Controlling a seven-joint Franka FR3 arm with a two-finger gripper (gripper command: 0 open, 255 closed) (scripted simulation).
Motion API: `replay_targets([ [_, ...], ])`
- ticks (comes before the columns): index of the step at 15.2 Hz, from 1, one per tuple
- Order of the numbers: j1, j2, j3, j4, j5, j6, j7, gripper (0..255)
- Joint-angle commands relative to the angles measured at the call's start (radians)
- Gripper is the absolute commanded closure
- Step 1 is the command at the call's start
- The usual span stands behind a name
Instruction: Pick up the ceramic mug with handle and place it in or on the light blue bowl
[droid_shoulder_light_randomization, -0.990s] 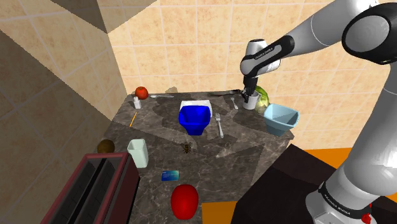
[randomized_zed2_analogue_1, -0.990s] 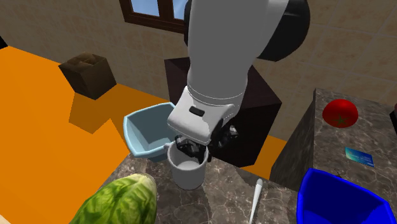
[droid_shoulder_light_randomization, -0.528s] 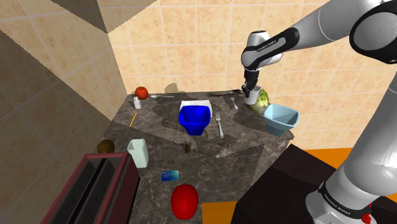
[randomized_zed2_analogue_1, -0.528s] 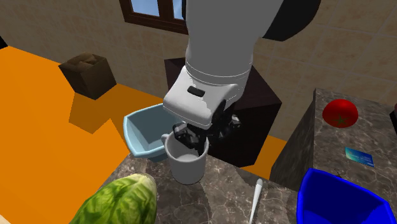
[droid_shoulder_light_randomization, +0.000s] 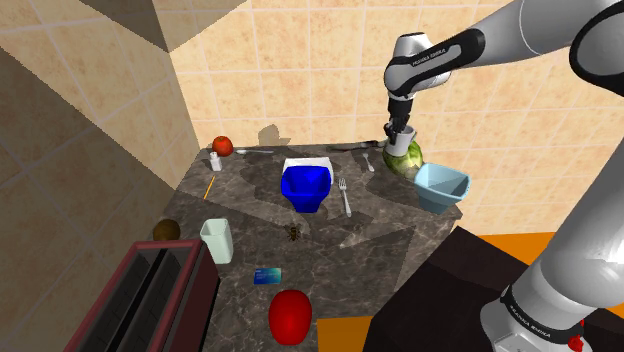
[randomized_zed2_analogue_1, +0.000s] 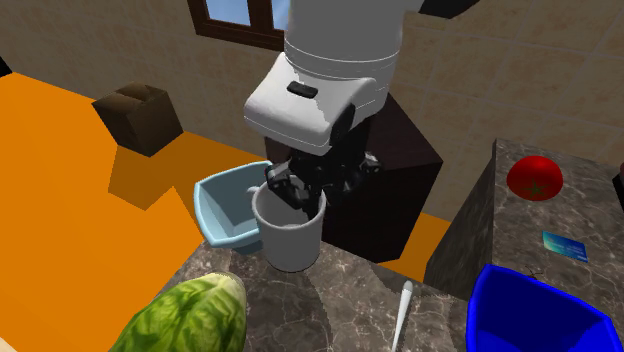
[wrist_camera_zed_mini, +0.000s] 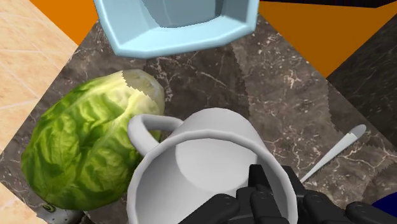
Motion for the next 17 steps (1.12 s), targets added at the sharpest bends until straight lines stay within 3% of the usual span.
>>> replay_targets([
  [1,-0.011,-0.043,-0.011,-0.041,-0.008,-0.001,-0.017,255],
  [15,-0.148,-0.411,-0.143,-0.372,-0.132,-0.011,-0.212,255],
  [17,-0.149,-0.400,-0.146,-0.390,-0.132,0.018,-0.212,255],
])
